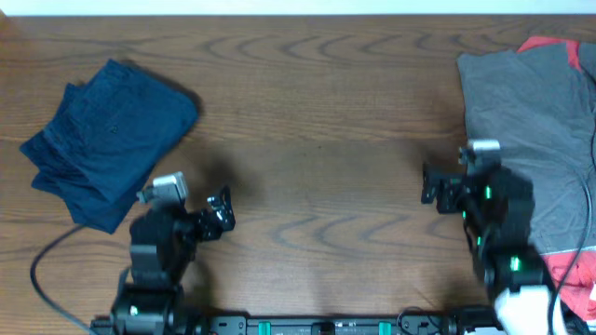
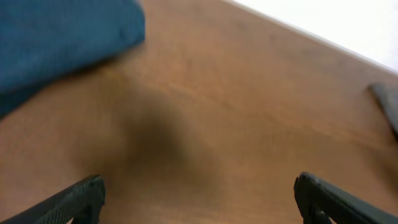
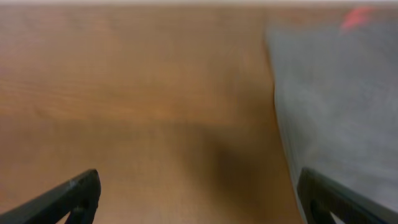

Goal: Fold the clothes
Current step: 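Move the right gripper over the grey trousers on the right pile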

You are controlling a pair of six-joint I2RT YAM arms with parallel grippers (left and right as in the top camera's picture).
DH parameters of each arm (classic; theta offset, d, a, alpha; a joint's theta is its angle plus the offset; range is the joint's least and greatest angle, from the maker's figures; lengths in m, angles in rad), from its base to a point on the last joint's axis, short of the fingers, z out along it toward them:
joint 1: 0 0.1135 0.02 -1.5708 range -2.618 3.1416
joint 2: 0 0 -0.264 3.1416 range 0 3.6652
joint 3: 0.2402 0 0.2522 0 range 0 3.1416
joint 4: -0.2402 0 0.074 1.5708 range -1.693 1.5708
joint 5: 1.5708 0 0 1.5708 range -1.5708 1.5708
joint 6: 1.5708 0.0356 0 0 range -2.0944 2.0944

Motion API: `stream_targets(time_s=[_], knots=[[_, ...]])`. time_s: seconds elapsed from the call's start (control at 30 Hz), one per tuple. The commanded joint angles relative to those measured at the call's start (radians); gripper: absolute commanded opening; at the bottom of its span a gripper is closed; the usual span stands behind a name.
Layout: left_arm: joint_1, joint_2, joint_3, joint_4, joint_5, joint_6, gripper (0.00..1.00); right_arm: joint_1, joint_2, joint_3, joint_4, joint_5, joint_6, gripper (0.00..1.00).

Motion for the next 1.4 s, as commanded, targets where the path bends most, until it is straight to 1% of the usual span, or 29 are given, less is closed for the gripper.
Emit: stream_targets(time_s=[0.0,0.1,0.17,0.23,0.37,0.47,0.53,0.7,0.77,0.83,0.87,0.93,0.97,1.03,1.13,1.23,1.3,1.37], knots=[[0.004,0.153,0.140,-0.086,0.025,-0.010,0.98,-0.051,0.208,0.158,-0.097,0.002,-0.041,0.99],[0.004,0.281,0.242,-0.195,0.029,-0.010,0.98,-0.089,0.394,0.288,-0.185,0.003,-0.043,0.99],[0.004,0.349,0.278,-0.232,0.029,-0.011,0.97,-0.104,0.495,0.343,-0.188,0.017,-0.049,0.99],[0.004,0.409,0.282,-0.232,0.029,-0.011,0.98,-0.119,0.576,0.362,-0.157,0.088,-0.043,0.99],[0.004,0.487,0.282,-0.239,0.029,-0.011,0.98,-0.141,0.679,0.362,-0.090,0.196,-0.032,0.98],[0.004,0.532,0.282,-0.242,0.029,-0.011,0.98,-0.152,0.746,0.362,-0.066,0.256,-0.032,0.88],[0.004,0.556,0.282,-0.242,0.029,-0.011,0.98,-0.157,0.789,0.362,-0.066,0.315,-0.031,0.84],[0.004,0.582,0.282,-0.242,0.029,-0.011,0.98,-0.166,0.887,0.362,-0.051,0.387,-0.031,0.84],[0.004,0.582,0.282,-0.242,0.029,-0.011,0.98,-0.172,0.924,0.362,-0.047,0.399,-0.027,0.81],[0.004,0.583,0.282,-0.242,0.029,-0.014,0.98,-0.177,0.958,0.362,-0.044,0.411,0.021,0.79],[0.004,0.583,0.282,-0.242,0.029,-0.022,0.98,-0.179,0.970,0.362,-0.044,0.411,0.043,0.70],[0.004,0.583,0.282,-0.242,0.029,-0.026,0.98,-0.179,0.983,0.362,-0.044,0.410,0.068,0.43],[0.004,0.583,0.282,-0.242,0.029,-0.026,0.98,-0.178,0.984,0.362,-0.044,0.409,0.075,0.26],[0.004,0.583,0.282,-0.242,0.029,-0.026,0.98,-0.177,0.969,0.364,-0.050,0.410,0.081,0.03],[0.004,0.583,0.282,-0.242,0.029,-0.026,0.98,-0.177,0.917,0.364,-0.052,0.410,0.098,0.01],[0.004,0.583,0.282,-0.242,0.029,-0.026,0.98,-0.175,0.816,0.380,-0.071,0.397,0.103,0.01],[0.004,0.583,0.282,-0.242,0.029,-0.026,0.98,-0.175,0.739,0.407,-0.100,0.355,0.098,0.00],[0.004,0.583,0.282,-0.242,0.029,-0.026,0.98,-0.175,0.664,0.443,-0.145,0.246,0.069,0.01]])
